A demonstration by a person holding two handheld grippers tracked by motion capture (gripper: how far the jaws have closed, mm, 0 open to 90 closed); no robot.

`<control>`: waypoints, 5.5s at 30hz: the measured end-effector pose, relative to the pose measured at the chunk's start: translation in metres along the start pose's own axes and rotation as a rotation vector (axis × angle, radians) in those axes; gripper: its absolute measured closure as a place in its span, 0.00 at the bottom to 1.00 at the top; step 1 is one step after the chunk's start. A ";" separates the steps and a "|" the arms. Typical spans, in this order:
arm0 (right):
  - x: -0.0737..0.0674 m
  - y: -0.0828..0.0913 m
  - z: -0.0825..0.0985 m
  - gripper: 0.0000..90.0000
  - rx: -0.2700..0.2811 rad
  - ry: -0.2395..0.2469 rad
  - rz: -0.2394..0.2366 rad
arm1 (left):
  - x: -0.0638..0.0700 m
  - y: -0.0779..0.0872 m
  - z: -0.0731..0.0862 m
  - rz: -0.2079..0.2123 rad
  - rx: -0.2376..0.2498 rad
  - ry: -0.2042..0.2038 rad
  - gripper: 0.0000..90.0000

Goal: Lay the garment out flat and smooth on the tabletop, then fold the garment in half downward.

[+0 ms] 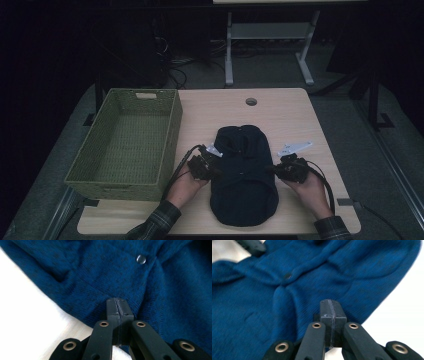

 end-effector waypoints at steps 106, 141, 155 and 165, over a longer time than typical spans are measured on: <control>0.093 -0.039 -0.057 0.70 -0.004 -0.025 0.071 | -0.088 -0.043 -0.072 -0.072 0.044 0.028 0.62; 0.083 -0.057 -0.042 0.91 -0.055 -0.050 0.042 | -0.082 -0.051 -0.064 -0.014 0.088 0.060 0.85; 0.091 -0.057 -0.050 0.94 -0.052 -0.052 0.077 | -0.087 -0.041 -0.070 -0.054 0.097 0.058 0.90; 0.093 -0.052 -0.075 0.94 -0.019 -0.025 0.106 | -0.093 -0.026 -0.082 -0.102 0.139 0.055 0.90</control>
Point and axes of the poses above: each handheld gripper's, and its own axes: y roughly backward along the jaws, z roughly out of its underside, x roughly to its right, the point moved 7 cm from there along -y, roughly forward along the jaws, and after that the axes turned 9 degrees about x, right-handed, at the moved point
